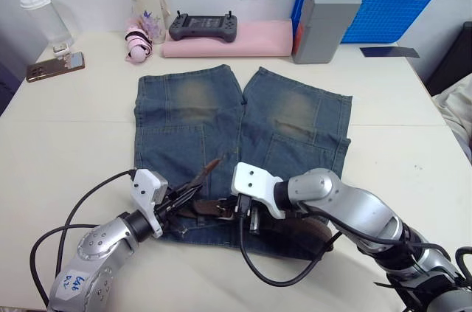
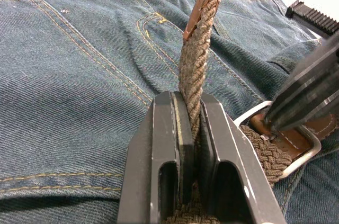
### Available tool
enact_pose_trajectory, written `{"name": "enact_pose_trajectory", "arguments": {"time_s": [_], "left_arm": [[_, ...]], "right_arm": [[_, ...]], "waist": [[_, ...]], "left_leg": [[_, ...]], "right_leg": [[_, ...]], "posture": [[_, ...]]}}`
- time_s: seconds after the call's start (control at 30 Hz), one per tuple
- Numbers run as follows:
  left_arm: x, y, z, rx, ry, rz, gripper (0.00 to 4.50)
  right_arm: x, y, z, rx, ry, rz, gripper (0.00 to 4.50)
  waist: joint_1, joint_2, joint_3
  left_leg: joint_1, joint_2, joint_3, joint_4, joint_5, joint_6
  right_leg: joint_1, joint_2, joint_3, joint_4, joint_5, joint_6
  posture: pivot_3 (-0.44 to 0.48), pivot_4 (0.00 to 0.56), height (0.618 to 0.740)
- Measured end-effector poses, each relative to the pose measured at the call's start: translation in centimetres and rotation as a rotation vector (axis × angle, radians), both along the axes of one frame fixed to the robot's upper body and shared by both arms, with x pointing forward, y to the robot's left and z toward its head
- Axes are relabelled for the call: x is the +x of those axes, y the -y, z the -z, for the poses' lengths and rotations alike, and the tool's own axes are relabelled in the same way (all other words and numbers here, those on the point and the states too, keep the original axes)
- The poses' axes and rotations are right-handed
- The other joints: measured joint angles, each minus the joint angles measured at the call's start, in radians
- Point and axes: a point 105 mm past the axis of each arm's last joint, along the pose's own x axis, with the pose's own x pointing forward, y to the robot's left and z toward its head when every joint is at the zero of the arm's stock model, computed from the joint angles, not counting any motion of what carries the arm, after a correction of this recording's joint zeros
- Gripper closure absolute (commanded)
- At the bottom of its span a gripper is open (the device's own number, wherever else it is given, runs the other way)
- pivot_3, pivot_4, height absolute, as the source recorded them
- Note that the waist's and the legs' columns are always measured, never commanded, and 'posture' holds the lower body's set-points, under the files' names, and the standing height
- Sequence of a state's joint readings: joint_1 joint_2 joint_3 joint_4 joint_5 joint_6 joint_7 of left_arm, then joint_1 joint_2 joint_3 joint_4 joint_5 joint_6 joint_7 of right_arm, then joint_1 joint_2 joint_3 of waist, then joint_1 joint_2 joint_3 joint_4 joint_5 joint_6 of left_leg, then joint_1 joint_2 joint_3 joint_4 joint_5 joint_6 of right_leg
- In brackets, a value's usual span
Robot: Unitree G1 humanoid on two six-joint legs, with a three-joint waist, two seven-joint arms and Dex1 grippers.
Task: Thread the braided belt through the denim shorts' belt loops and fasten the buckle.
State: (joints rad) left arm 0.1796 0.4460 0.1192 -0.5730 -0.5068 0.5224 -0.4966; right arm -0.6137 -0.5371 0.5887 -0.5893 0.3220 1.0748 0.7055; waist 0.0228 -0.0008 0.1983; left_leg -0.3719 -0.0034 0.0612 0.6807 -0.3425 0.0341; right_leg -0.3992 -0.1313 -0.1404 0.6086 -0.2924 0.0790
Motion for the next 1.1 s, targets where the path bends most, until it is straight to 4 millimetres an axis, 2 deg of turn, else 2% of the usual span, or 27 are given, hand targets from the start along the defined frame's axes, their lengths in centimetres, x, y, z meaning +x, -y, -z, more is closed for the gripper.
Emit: {"name": "enact_pose_trajectory", "arguments": {"time_s": [0.4,0.8,1.1], "left_arm": [[-0.1,-0.1,0.2,-0.001,-0.007,-0.006,4.5],[0.0,0.0,0.1,-0.009,0.003,-0.014,4.5],[0.7,0.5,-1.0,-0.006,0.044,0.01,4.5]], "right_arm": [[-0.1,-0.4,0.3,-0.025,0.014,-0.02,4.42],[0.3,-1.4,0.5,-0.168,0.011,-0.107,4.42],[0.5,-2.1,0.6,-0.255,0.025,-0.176,4.42]], "waist": [[-0.002,0.0,0.0],[-0.009,0.0,0.0],[-0.024,0.001,-0.001]], "left_leg": [[0.0,0.0,0.0,0.0,0.0,0.0],[0.002,0.0,0.0,0.0,0.0,-0.001],[0.003,0.0,0.0,0.0,0.0,-0.001]], "right_leg": [[0.0,0.0,0.0,0.0,0.0,0.0],[0.0,0.0,0.0,0.002,0.0,0.0],[0.001,0.0,0.0,0.003,0.0,0.0]], "posture": [[0.0,0.15,0.712],[0.0,0.15,0.712],[0.0,0.15,0.712]]}}
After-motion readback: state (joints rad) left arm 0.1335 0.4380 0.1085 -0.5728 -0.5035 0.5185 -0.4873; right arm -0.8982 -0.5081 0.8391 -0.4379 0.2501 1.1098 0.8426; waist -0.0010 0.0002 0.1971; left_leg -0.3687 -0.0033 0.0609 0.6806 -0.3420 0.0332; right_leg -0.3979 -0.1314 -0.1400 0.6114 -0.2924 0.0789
